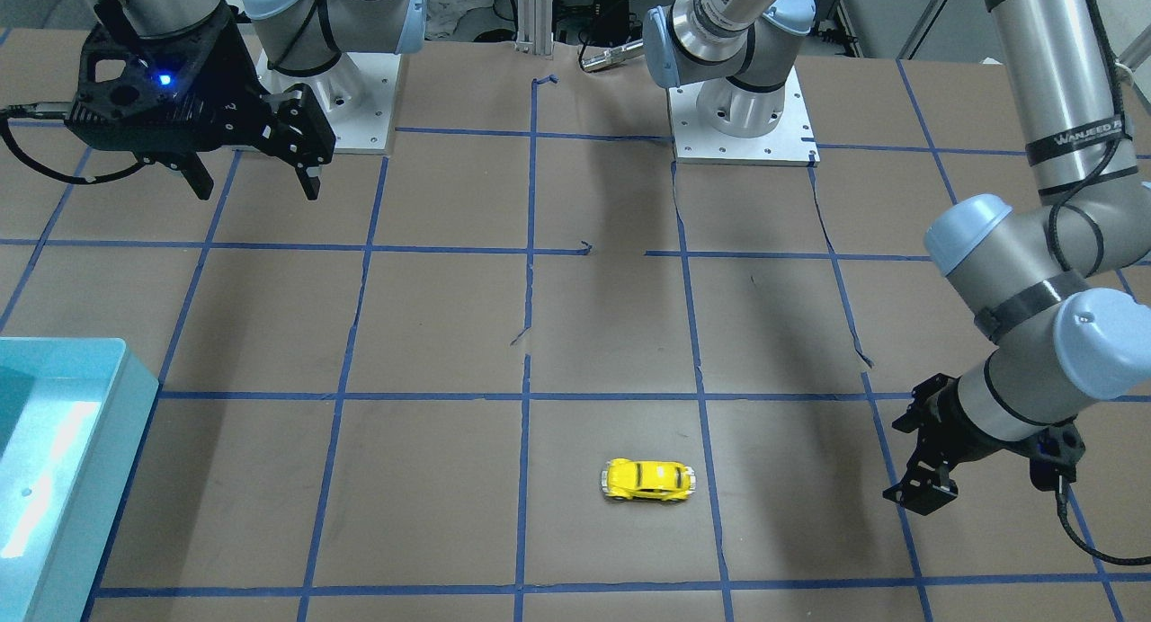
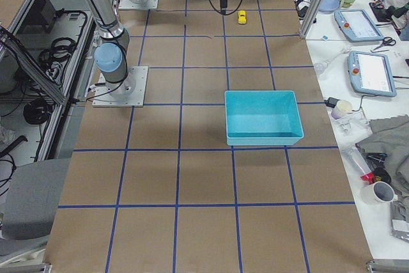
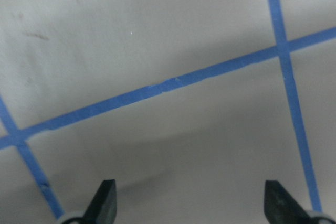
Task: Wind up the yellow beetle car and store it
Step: 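Release the car and push it toward the blue bin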
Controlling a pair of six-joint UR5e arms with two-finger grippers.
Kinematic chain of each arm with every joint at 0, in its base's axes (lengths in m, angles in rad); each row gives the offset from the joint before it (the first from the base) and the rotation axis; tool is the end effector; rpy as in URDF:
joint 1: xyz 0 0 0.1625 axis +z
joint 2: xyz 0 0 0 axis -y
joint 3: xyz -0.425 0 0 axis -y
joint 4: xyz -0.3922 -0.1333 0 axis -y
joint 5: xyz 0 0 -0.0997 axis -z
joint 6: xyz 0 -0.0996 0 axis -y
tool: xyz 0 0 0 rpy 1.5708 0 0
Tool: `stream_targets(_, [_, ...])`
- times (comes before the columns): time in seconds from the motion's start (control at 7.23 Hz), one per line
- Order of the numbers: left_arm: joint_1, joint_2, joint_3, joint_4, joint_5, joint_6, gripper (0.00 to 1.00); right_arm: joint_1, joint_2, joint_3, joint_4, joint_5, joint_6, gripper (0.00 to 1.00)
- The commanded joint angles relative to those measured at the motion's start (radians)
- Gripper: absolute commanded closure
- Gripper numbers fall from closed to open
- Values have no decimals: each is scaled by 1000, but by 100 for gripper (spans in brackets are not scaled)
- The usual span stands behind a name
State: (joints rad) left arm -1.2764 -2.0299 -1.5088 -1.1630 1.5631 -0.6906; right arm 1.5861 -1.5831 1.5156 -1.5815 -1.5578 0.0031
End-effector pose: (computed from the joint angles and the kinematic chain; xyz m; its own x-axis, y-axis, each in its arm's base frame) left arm 0.0605 -0.6617 0.2933 -0.5529 -0.8332 0.0127 -0.8333 0.5529 -0.0033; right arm 0.1421 -0.4911 0.5224 -0.9998 -0.0132 -0.0132 -0.0122 0.9969 -0.0781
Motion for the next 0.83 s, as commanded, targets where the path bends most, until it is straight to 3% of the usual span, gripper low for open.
stream_targets(0.0, [-44,89,100,-200,55,449,0,0,0,0,8,5,-2,0])
stream_targets(0.69, [-55,305,108,-481,133,709,0,-2,0,0,6,9,-8,0])
